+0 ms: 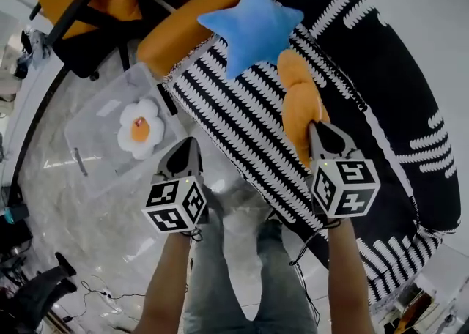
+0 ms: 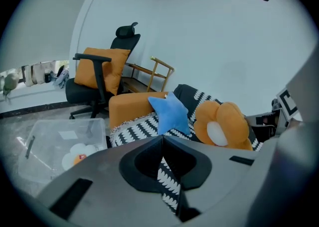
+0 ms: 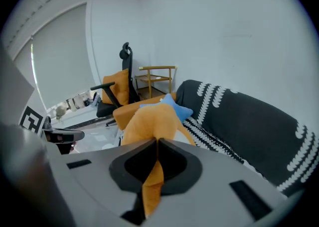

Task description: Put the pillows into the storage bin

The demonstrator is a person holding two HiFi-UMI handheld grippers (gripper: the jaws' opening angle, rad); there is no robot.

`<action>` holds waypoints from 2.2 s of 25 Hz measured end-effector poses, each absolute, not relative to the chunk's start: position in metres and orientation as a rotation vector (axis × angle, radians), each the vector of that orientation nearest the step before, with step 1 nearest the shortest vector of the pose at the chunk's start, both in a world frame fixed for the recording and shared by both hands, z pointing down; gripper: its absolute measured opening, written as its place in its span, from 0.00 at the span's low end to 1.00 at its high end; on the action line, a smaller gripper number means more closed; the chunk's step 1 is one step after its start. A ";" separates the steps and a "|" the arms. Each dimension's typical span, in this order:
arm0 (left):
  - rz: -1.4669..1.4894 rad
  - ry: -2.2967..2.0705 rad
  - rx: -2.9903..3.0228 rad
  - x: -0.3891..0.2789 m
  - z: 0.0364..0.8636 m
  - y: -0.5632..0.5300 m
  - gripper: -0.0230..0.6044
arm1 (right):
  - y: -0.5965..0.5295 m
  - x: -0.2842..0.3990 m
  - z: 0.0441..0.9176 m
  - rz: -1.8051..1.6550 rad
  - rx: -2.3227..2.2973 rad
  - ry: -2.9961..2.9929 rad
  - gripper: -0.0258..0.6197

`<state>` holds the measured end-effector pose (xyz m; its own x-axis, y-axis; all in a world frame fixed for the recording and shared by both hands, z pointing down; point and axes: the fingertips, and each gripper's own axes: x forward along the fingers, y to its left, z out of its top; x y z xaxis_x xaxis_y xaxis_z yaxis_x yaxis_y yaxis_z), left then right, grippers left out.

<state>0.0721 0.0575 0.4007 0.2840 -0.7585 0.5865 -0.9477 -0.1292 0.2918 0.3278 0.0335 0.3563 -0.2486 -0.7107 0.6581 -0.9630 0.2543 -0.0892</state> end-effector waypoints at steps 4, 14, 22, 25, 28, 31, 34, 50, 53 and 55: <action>0.333 -1.615 1.914 0.043 0.367 0.069 0.05 | 0.037 0.296 0.319 0.642 1.452 -2.131 0.06; 0.238 -1.821 1.683 -0.090 0.362 0.135 0.05 | 0.036 0.125 0.318 0.555 1.087 -2.304 0.06; 0.178 -1.969 1.446 -0.222 0.390 0.183 0.05 | 0.040 -0.040 0.336 0.543 0.796 -2.408 0.06; 0.156 -1.999 1.379 -0.259 0.403 0.193 0.05 | 0.040 -0.089 0.353 0.544 0.720 -2.411 0.06; 0.136 -2.027 1.326 -0.294 0.417 0.198 0.05 | 0.035 -0.134 0.374 0.523 0.658 -2.408 0.06; 0.131 -2.038 1.280 -0.324 0.438 0.204 0.05 | 0.029 -0.171 0.404 0.505 0.629 -2.390 0.06; 0.136 -2.034 1.242 -0.347 0.461 0.212 0.05 | 0.025 -0.200 0.433 0.511 0.613 -2.365 0.06; 0.105 -2.008 1.092 -0.406 0.530 0.214 0.05 | -0.005 -0.266 0.523 0.311 0.522 -2.270 0.07; 0.116 -1.993 1.098 -0.406 0.534 0.212 0.05 | 0.001 -0.273 0.529 0.285 0.485 -2.282 0.27; 0.127 -1.982 1.106 -0.404 0.537 0.209 0.05 | 0.006 -0.272 0.534 0.302 0.474 -2.275 0.28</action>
<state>-0.4041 0.2090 0.5368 -0.2567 -0.6557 0.7101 -0.7411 0.6051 0.2908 -0.2720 0.0057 0.5339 -0.6284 -0.2409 0.7397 -0.4257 0.9023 -0.0678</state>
